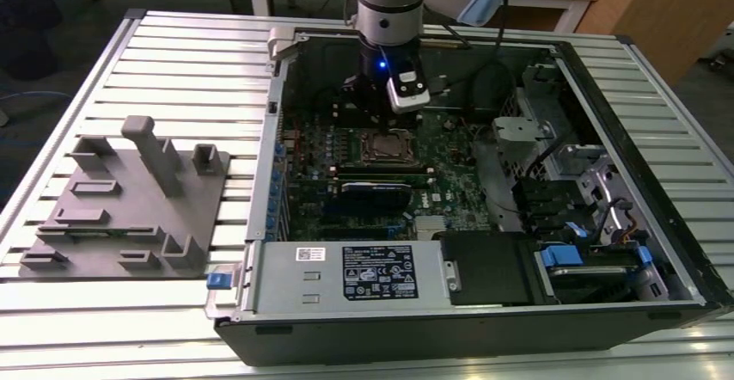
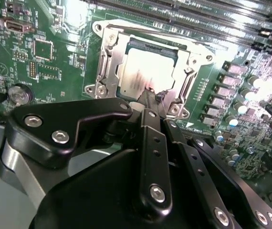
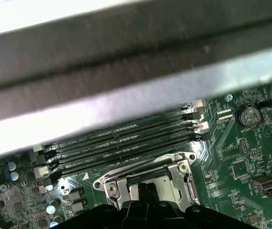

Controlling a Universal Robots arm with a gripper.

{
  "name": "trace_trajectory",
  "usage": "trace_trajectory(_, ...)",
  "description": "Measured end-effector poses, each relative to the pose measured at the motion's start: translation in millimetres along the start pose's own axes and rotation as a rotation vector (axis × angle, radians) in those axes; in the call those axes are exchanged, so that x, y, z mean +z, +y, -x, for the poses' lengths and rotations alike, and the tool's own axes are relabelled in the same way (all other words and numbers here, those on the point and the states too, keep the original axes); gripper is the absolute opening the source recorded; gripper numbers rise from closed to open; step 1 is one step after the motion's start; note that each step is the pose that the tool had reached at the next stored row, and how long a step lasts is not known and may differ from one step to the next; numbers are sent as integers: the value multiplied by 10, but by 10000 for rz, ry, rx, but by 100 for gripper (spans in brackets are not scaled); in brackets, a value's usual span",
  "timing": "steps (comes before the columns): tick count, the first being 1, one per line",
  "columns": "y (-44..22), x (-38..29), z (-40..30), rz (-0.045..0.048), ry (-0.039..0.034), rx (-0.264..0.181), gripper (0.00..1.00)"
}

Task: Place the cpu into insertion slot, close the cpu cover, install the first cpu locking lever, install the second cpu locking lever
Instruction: 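Install the first cpu locking lever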

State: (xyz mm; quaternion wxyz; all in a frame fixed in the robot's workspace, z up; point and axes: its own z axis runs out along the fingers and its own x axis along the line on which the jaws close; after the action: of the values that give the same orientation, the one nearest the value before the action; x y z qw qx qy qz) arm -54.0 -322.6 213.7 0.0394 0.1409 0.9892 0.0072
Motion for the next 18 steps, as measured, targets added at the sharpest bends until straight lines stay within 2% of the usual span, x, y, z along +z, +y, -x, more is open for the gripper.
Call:
trace_trajectory(6, -85, 0, 25, 318, 92, 26, 10)
trace_trajectory(8, -116, -1, 34, 396, 116, 32, 10)
trace_trajectory(18, -117, 11, 71, 416, 125, -111, 10)
